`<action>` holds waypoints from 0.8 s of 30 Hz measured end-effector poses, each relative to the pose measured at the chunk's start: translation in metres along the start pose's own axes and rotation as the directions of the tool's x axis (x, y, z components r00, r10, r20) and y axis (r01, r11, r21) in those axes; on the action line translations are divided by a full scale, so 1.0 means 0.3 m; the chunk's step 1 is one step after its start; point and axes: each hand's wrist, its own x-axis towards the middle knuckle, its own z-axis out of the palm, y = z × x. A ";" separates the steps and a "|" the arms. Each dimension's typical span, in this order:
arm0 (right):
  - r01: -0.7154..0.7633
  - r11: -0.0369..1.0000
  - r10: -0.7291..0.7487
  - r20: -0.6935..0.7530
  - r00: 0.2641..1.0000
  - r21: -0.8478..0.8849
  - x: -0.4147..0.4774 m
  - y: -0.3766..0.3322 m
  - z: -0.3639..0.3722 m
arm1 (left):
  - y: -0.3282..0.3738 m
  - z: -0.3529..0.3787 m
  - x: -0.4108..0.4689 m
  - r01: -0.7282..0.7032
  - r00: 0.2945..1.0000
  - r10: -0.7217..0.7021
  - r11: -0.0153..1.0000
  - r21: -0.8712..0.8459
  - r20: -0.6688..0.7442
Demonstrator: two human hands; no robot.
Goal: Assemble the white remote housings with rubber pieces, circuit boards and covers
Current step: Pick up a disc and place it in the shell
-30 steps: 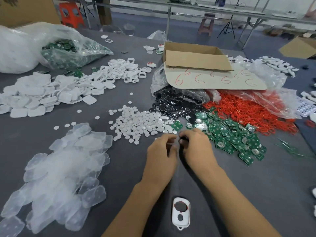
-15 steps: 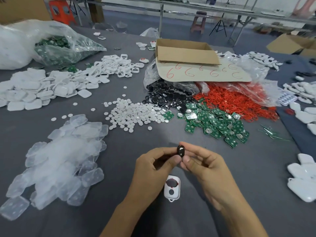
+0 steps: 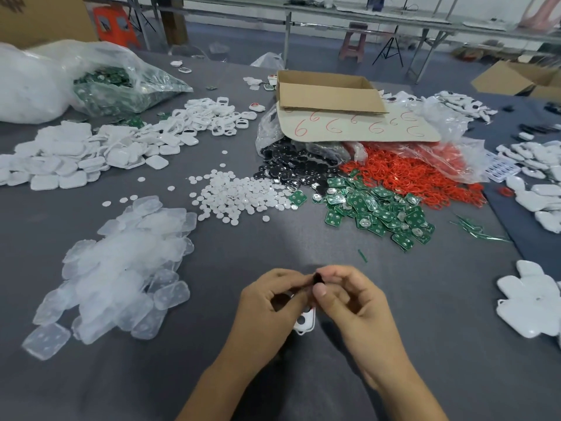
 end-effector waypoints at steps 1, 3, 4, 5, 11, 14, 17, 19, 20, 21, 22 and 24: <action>0.015 0.999 -0.015 0.011 1.000 -0.046 -0.004 -0.001 -0.002 | -0.002 -0.004 -0.001 -0.022 1.000 0.022 0.999 0.050 0.000; 0.060 0.975 -0.061 0.003 0.998 -0.215 -0.006 0.002 -0.012 | -0.007 -0.021 -0.008 -0.041 0.999 0.040 0.985 0.169 0.007; 0.085 0.940 -0.092 -0.008 0.996 -0.329 -0.007 0.006 -0.017 | -0.015 -0.035 -0.015 -0.035 0.999 0.036 0.970 0.240 0.001; 0.103 0.895 -0.120 -0.013 0.993 -0.433 -0.008 0.011 -0.021 | -0.025 -0.051 -0.022 -0.027 1.000 0.029 0.947 0.320 -0.004; 0.127 0.682 -0.144 0.037 0.989 -0.720 0.010 0.022 -0.012 | -0.062 -0.078 -0.046 -0.064 0.994 0.004 0.828 0.557 0.108; 0.045 0.693 -0.042 0.023 0.999 -0.720 0.027 0.026 -0.003 | -0.073 -0.078 -0.046 -0.083 0.993 0.017 0.800 0.594 0.116; -0.023 0.705 -0.020 -0.053 0.998 -0.709 0.035 0.035 0.005 | -0.082 -0.082 -0.050 -0.079 0.993 0.011 0.802 0.592 0.117; -0.082 0.713 0.029 -0.088 0.996 -0.696 0.044 0.031 0.001 | -0.079 -0.078 -0.047 -0.081 0.993 0.014 0.805 0.587 0.117; -0.111 0.730 0.059 -0.099 0.993 -0.675 0.049 0.026 -0.001 | -0.077 -0.077 -0.044 -0.082 0.993 0.014 0.807 0.585 0.119; -0.132 0.748 0.086 -0.103 0.991 -0.650 0.053 0.020 -0.003 | -0.075 -0.076 -0.042 -0.083 0.992 0.013 0.807 0.585 0.123; -0.147 0.758 0.107 -0.101 0.989 -0.635 0.056 0.015 -0.003 | -0.074 -0.075 -0.040 -0.087 0.991 0.012 0.805 0.587 0.130; -0.162 0.732 0.148 -0.079 0.986 -0.662 0.059 0.008 0.003 | -0.072 -0.076 -0.039 -0.098 0.990 0.016 0.801 0.591 0.142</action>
